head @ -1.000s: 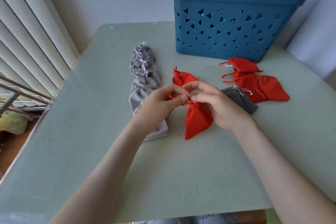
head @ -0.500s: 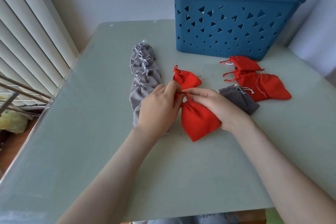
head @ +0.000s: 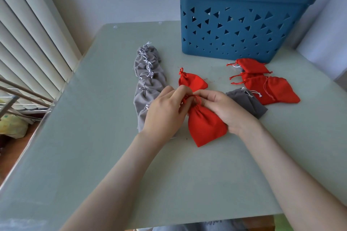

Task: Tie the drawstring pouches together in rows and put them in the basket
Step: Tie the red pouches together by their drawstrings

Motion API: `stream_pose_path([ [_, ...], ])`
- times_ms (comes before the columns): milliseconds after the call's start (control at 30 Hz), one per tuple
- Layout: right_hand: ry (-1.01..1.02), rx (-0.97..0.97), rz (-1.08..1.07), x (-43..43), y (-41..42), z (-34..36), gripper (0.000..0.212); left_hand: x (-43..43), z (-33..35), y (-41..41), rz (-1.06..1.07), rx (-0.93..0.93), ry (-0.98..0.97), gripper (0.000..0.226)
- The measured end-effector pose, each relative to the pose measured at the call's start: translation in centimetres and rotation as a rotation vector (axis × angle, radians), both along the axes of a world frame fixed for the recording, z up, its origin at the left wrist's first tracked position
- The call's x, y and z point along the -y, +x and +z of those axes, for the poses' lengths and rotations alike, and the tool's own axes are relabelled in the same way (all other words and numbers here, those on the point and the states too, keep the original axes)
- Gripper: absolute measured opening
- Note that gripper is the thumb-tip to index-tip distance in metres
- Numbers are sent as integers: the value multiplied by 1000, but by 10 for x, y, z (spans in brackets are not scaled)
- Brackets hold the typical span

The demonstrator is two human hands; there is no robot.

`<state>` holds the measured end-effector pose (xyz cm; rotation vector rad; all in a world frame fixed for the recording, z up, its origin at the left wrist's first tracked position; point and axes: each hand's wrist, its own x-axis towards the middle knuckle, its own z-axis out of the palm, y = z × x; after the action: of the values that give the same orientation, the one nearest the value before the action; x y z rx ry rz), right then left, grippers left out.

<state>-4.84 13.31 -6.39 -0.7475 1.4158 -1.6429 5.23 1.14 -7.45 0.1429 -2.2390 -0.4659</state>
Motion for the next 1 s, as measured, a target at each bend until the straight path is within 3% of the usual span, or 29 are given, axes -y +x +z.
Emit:
stream_pose_path([
  [400, 71, -134, -43, 0, -6, -6, 9, 1, -1, -1, -29, 71, 79, 24],
  [700, 157, -437, -383, 2, -9, -9, 24, 1, -3, 0, 36, 268, 149, 29],
  [800, 160, -423, -521, -1, -15, -11, 28, 4, -2, 3, 121, 272, 246, 17],
  [1000, 318, -450, -708, -4, -27, -17, 33, 1, 3, 5, 177, 339, 361, 22],
])
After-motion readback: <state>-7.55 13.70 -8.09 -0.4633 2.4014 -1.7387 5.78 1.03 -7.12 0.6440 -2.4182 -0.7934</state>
